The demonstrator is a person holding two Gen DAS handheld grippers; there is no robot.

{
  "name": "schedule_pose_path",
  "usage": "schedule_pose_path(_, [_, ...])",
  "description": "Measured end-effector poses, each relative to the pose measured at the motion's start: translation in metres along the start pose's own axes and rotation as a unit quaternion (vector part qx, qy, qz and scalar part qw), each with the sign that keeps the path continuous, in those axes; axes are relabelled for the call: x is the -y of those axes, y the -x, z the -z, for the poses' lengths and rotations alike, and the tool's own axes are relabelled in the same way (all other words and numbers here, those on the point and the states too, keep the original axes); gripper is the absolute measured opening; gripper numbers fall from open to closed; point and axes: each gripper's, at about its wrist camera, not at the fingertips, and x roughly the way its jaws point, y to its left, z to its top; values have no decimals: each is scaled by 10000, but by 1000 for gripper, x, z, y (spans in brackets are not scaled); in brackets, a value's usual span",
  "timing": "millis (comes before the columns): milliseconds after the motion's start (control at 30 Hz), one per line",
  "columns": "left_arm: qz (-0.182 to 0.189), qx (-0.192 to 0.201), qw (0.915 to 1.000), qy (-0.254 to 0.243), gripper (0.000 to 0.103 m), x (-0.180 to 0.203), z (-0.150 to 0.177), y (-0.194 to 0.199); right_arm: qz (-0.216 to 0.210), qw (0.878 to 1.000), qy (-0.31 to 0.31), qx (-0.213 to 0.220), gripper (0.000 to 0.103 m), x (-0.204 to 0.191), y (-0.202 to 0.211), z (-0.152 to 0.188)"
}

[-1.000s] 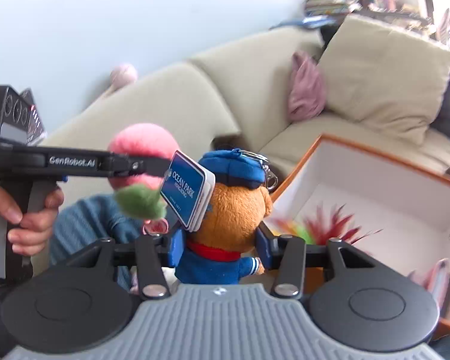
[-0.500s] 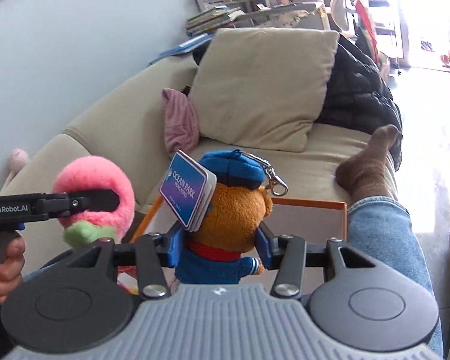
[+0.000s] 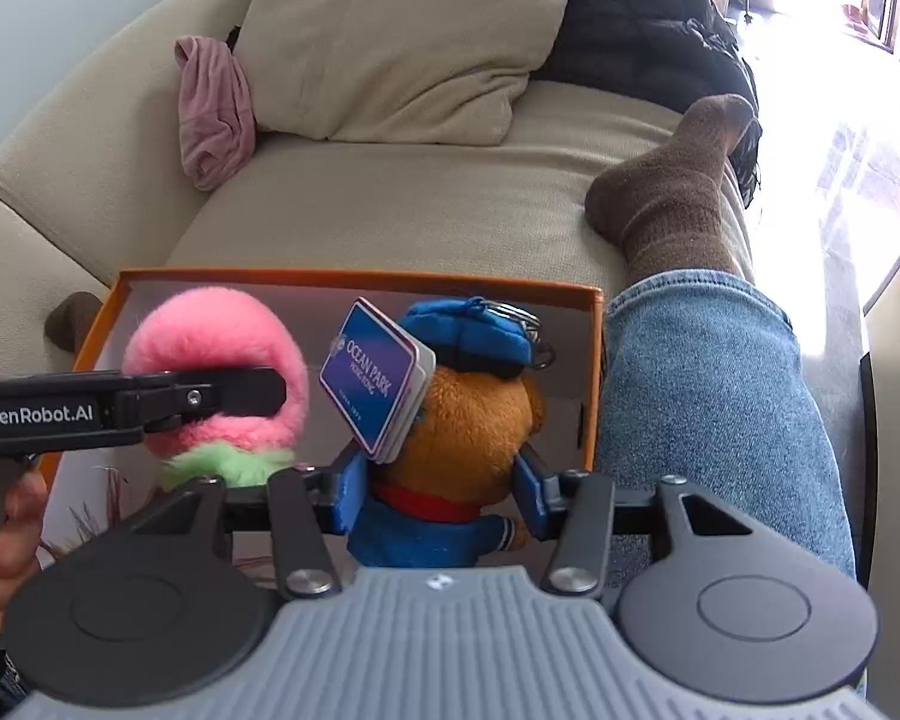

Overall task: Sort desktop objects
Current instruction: 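Carry the pompom ball and plush bear over the orange box with both tools, then open both grippers to drop the ball and bear into the box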

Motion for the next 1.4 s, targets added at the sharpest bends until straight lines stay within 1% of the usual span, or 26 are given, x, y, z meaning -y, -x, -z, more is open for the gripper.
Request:
schedule_pose_path(100, [-77,-169,9998,102,48,1,-1,-12,111,9998,178,-47,55,-4,-3,-2])
schedule_pose_path(200, [-102,-259,9995,167,48,4,-1,-20,316,9980,535,-128,57,-15,-4,-3])
schedule_pose_path(300, [-53,-342,9991,252,48,7,-2,-27,613,9934,970,-10,58,-24,0,-1])
schedule_pose_path(333, [-19,-385,9988,297,48,7,-2,-29,683,9919,1066,41,61,-26,3,-1])
schedule_pose_path(367, [18,-442,9984,339,48,7,-2,-32,707,9910,1137,85,62,-27,6,-1])
schedule_pose_path(433, [6,-549,9978,379,48,9,-1,-38,702,9903,1195,132,60,-27,10,0])
schedule_pose_path(533, [-272,-571,9978,197,49,12,2,-43,683,9901,1207,197,53,-25,16,3])
schedule_pose_path(600, [-497,-670,9965,40,50,14,5,-46,662,9908,1158,248,51,-24,19,6])
schedule_pose_path(700, [-504,-915,9945,55,51,14,7,-54,637,9912,1122,297,51,-23,21,9])
schedule_pose_path(767, [-491,-981,9940,60,53,13,9,-54,633,9913,1115,306,51,-23,21,10])
schedule_pose_path(933, [-495,-765,9958,46,54,18,7,-37,621,9915,1074,393,51,-25,26,13])
schedule_pose_path(1033, [-443,-574,9974,7,54,22,6,-17,579,9912,1075,503,51,-27,33,17])
schedule_pose_path(1100, [-372,-425,9984,-72,54,27,6,0,466,9906,1119,632,51,-31,40,22])
schedule_pose_path(1167, [-340,-295,9988,-207,54,32,7,17,314,9894,1160,818,51,-36,49,28])
schedule_pose_path(1267, [-374,-73,9973,-620,54,43,11,50,71,9852,1269,1152,51,-46,63,38])
schedule_pose_path(1333, [-366,112,9959,-820,53,47,18,78,-115,9794,1428,1423,50,-56,75,46])
schedule_pose_path(1400, [-355,308,9943,-958,53,49,26,106,-272,9730,1642,1602,48,-68,86,55])
